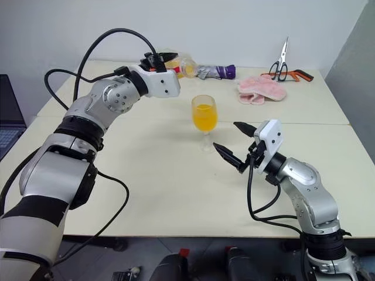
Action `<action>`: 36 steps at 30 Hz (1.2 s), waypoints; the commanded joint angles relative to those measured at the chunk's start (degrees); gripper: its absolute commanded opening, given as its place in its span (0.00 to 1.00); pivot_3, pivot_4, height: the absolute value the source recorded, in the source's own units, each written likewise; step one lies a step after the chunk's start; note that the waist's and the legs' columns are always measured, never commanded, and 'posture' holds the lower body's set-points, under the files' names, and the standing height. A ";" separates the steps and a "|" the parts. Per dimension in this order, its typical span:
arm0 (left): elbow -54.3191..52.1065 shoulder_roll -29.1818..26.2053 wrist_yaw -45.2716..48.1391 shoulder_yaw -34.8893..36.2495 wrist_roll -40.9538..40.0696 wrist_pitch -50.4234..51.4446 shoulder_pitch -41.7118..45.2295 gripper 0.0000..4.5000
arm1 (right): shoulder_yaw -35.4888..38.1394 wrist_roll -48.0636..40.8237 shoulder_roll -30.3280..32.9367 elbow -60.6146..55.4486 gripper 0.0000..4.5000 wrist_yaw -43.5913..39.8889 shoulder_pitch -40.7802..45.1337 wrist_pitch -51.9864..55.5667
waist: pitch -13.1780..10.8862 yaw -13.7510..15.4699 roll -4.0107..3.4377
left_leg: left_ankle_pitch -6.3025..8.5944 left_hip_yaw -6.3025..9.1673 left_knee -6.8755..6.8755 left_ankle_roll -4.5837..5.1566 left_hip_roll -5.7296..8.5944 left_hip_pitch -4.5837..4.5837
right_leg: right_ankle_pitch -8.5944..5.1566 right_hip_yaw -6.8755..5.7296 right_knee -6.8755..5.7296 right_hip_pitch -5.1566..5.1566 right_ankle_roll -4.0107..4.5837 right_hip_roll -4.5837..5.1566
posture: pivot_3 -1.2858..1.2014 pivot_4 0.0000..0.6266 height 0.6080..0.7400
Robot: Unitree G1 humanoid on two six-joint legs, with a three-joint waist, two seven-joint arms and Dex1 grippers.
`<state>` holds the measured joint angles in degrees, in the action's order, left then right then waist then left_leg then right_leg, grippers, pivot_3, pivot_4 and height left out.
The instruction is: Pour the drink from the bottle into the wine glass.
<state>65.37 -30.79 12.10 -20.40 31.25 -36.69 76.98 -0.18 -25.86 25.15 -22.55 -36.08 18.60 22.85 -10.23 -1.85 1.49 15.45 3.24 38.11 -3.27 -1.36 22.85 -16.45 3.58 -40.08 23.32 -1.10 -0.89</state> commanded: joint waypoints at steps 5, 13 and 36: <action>-2.77 2.96 8.26 7.94 -11.50 4.79 -0.68 0.37 | -0.34 0.57 0.10 -2.81 1.00 -0.33 0.26 -2.07 | 0.00 0.00 0.00 | 0.00 0.00 0.02 0.00 0.00 0.01 | 0.00 0.00 -0.01 0.00 0.00 0.00 | 0.52 0.24 1.00; -9.40 4.04 17.24 19.92 -26.93 20.95 -6.35 0.37 | -3.64 0.32 3.02 -4.79 1.00 -2.85 0.35 1.14 | 0.01 -0.60 -0.01 | 0.00 0.00 0.03 0.00 -0.05 -0.03 | 0.00 0.01 -0.05 0.00 0.00 -0.02 | 0.52 0.24 1.00; -38.17 -0.80 12.93 36.98 -43.55 55.79 -34.37 0.37 | -12.98 2.39 0.18 -1.30 1.00 -5.22 11.83 10.14 | 0.03 -0.49 0.01 | 0.00 0.20 0.79 0.00 -0.15 -0.01 | 0.00 -0.05 -0.77 -0.02 0.00 0.02 | 0.52 0.24 1.00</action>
<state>29.73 -30.22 25.42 15.51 -11.36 19.80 42.22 -13.26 -23.66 25.66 -22.88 -40.90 28.96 34.16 -10.21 -2.34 1.50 15.45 3.44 38.90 -3.27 -1.51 22.84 -16.45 3.53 -40.85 23.30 -1.11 -0.87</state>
